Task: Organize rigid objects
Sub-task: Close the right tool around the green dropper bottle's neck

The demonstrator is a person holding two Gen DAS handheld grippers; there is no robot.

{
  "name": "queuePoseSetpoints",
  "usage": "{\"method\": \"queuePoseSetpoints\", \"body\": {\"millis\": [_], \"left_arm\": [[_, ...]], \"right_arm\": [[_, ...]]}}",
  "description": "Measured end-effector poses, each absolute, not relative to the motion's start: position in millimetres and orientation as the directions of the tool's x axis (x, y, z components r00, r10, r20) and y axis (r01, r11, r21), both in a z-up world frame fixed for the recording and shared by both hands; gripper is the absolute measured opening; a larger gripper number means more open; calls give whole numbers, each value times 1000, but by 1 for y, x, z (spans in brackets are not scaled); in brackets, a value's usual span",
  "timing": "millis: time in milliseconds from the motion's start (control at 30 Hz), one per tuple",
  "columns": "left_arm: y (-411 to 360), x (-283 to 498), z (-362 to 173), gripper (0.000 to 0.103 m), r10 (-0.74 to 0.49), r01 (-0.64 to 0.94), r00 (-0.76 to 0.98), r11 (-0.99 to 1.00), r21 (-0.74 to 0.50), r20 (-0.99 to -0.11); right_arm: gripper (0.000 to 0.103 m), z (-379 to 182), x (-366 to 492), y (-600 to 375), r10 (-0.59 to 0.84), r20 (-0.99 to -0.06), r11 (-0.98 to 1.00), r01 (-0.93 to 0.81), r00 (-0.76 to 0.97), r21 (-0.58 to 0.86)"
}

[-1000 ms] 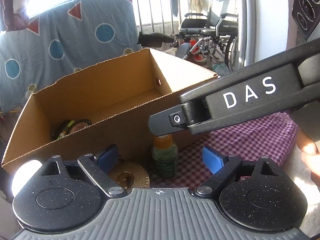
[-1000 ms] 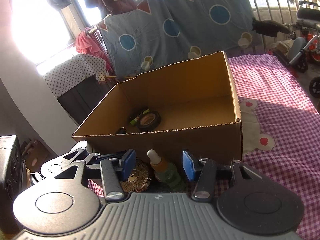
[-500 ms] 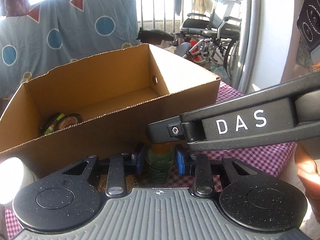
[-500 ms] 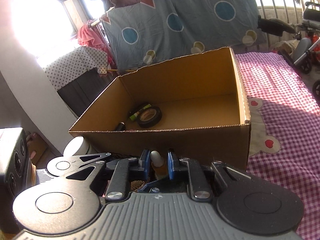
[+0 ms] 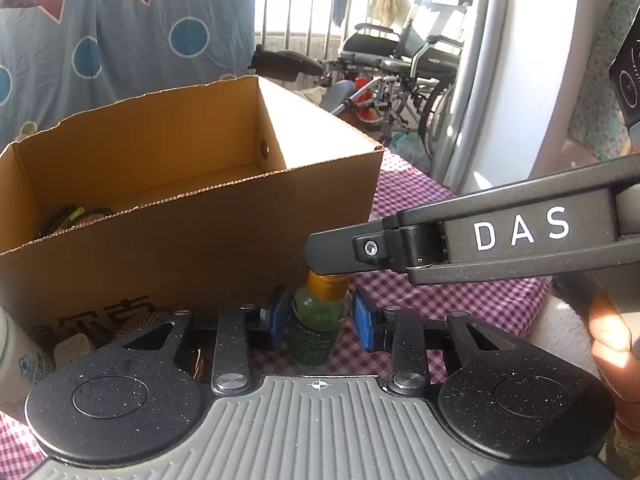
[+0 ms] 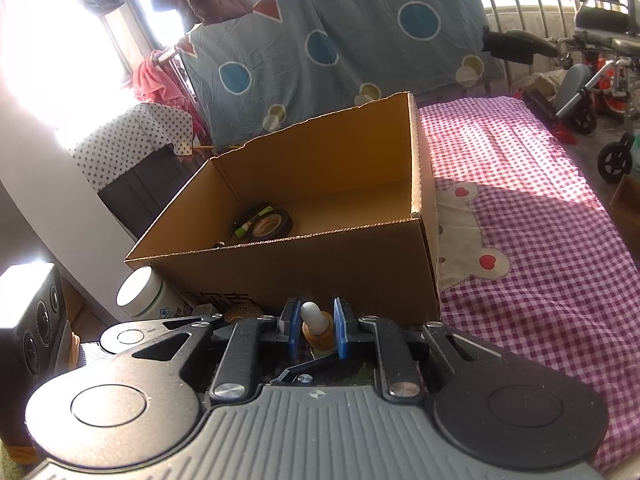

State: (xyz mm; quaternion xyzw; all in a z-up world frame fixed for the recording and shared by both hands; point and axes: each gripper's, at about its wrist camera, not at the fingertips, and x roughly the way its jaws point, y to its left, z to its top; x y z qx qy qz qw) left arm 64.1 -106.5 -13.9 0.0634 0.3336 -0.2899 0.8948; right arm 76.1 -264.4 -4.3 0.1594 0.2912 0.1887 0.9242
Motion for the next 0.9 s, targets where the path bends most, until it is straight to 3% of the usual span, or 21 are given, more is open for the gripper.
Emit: {"method": "queuePoseSetpoints", "body": {"millis": [900], "left_arm": [[-114, 73, -36, 32, -460, 565, 612, 823, -51, -643]], "right_arm": [[27, -13, 98, -254, 472, -525, 876, -312, 708, 367]]}}
